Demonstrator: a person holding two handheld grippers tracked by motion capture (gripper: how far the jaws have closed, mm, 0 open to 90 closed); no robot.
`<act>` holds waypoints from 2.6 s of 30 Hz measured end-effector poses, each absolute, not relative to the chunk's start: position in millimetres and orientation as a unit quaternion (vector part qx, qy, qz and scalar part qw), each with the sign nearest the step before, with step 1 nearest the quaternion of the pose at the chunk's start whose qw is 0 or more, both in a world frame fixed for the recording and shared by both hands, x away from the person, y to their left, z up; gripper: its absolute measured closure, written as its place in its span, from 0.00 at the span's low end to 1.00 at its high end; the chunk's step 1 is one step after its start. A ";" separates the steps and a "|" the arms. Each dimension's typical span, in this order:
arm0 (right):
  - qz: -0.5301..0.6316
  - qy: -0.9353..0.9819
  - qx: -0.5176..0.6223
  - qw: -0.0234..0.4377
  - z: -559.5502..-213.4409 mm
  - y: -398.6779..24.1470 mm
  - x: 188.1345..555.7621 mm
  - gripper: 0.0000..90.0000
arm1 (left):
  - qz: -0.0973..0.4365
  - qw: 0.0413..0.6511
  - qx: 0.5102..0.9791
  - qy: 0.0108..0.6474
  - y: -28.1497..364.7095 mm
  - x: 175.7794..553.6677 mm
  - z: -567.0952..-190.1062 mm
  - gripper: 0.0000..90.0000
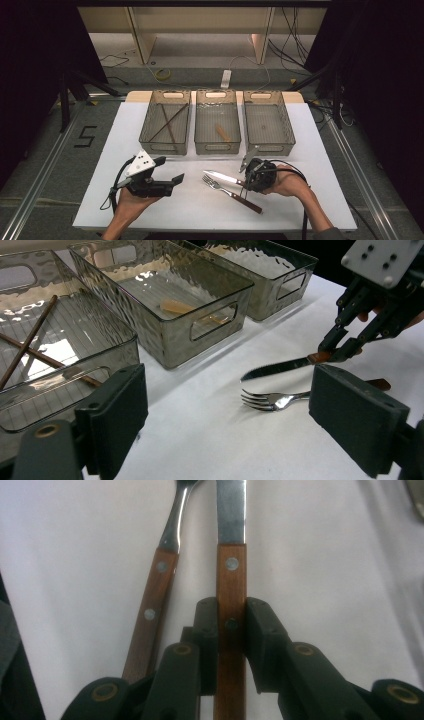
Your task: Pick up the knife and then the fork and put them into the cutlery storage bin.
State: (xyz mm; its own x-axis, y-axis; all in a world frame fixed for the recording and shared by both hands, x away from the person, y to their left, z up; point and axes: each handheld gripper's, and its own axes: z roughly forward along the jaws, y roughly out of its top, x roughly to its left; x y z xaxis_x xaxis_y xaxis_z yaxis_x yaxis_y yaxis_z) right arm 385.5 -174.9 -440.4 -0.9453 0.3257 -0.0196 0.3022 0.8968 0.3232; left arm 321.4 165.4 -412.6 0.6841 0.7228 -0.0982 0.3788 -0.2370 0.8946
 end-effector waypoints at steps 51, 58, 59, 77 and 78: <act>0.331 0.847 0.398 0.120 -375.1 -238.8 462.0 0.85 | 0.173 0.513 0.759 0.361 168.2 321.3 -412.1 0.17; 0.328 0.839 0.416 0.126 -372.5 -242.7 472.4 0.85 | 0.173 0.515 0.759 0.360 167.9 321.4 -412.0 0.17; 0.327 0.837 0.420 0.128 -372.4 -243.4 474.3 0.85 | 0.173 0.514 0.759 0.360 167.7 321.2 -412.1 0.17; 0.315 0.797 0.500 0.124 -385.9 -255.6 505.2 0.85 | 0.176 0.516 0.757 0.361 168.1 321.2 -411.8 0.17; 0.313 0.797 0.503 0.123 -386.6 -255.7 506.1 0.85 | 0.176 0.517 0.756 0.361 168.2 321.1 -411.7 0.17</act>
